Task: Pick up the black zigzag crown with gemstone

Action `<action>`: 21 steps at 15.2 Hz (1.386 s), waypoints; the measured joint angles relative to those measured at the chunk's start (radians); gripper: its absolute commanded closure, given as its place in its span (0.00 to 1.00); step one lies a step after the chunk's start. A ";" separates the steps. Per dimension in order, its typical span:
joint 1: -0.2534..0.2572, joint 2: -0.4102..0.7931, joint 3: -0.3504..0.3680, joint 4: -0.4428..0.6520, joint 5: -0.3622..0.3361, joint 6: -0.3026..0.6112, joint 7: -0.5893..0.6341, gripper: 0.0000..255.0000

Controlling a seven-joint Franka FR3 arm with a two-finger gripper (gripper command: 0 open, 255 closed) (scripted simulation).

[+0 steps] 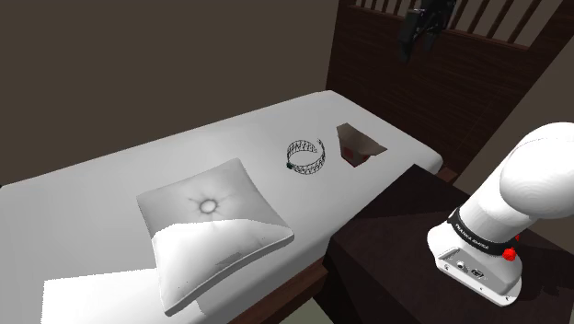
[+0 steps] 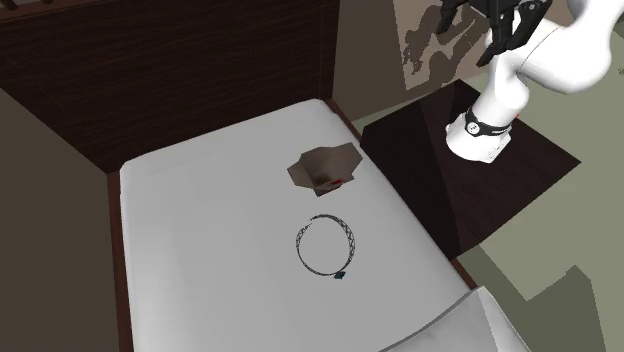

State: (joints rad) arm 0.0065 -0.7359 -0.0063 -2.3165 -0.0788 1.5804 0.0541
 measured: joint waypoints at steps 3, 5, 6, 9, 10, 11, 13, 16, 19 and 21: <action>0.001 0.020 0.005 -0.024 0.004 0.043 0.014 0.00; 0.004 0.051 0.019 -0.058 0.013 0.105 0.040 0.00; 0.006 0.064 0.025 -0.073 0.017 0.133 0.052 0.00; 0.005 0.126 0.036 -0.116 0.022 0.237 0.080 0.00; 0.008 0.142 0.045 -0.124 0.027 0.262 0.095 0.00; 0.009 0.163 0.051 -0.137 0.029 0.295 0.108 0.00; 0.011 0.234 0.065 -0.147 0.034 0.374 0.136 0.00; 0.012 0.329 0.081 -0.151 0.035 0.474 0.172 0.00; 0.009 0.428 0.094 -0.143 0.030 0.564 0.205 0.00; 0.009 0.492 0.104 -0.141 0.025 0.626 0.232 0.00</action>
State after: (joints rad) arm 0.0159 -0.2435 0.0976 -2.4574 -0.0540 2.2065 0.2858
